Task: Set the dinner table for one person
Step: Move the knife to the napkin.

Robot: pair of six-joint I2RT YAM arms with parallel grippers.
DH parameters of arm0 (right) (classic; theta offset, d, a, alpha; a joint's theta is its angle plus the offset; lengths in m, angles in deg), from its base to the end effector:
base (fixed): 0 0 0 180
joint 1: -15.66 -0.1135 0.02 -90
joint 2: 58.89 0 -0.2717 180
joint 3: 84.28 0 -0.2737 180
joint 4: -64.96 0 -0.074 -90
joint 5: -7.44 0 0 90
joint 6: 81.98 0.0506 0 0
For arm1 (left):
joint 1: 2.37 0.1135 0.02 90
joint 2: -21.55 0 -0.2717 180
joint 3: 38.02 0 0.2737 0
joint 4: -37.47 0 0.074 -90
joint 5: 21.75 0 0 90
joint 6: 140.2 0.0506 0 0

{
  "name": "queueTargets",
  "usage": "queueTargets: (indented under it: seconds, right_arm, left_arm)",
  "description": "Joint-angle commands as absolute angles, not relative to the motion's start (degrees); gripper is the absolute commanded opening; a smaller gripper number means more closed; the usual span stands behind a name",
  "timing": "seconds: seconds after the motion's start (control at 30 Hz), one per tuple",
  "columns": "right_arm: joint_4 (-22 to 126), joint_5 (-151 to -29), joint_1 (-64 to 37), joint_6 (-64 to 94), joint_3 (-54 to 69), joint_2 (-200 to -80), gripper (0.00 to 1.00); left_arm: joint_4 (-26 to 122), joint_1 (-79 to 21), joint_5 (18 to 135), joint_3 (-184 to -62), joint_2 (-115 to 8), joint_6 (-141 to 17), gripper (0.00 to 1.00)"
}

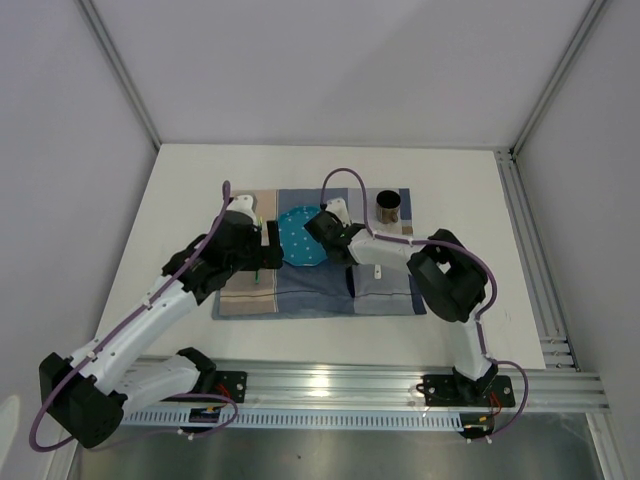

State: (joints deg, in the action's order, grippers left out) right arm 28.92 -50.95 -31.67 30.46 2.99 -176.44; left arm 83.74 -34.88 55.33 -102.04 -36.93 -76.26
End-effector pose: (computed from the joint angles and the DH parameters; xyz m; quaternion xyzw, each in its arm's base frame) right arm 0.3252 0.3137 0.1372 -0.1338 0.9241 -0.0778 0.3493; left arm 0.2117 -0.1215 0.2911 0.0040 0.9044 -0.1134 0.4113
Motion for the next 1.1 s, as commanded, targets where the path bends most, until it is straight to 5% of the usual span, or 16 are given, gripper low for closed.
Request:
queueTargets:
  seconds: [0.0, 0.53, 0.83, 1.07]
  right_arm:
    - [27.9, -50.6, -31.9, 31.2, 2.0, -178.1, 0.34]
    - [27.2, -52.2, -31.5, 33.3, 3.3, -179.6, 0.29]
    - [30.1, -56.2, -29.6, 35.3, 8.0, -177.1, 0.37]
    - [32.3, -61.4, -27.6, 37.2, 10.4, -176.6, 0.31]
  left_arm:
    - [82.6, -35.2, 55.3, -101.5, -35.8, -76.9, 0.99]
    - [82.0, -35.2, 56.7, -101.4, -37.2, -76.2, 0.99]
    - [81.6, -35.2, 57.3, -101.3, -37.2, -75.9, 0.99]
    - [81.5, -35.2, 57.1, -101.3, -36.9, -75.6, 0.98]
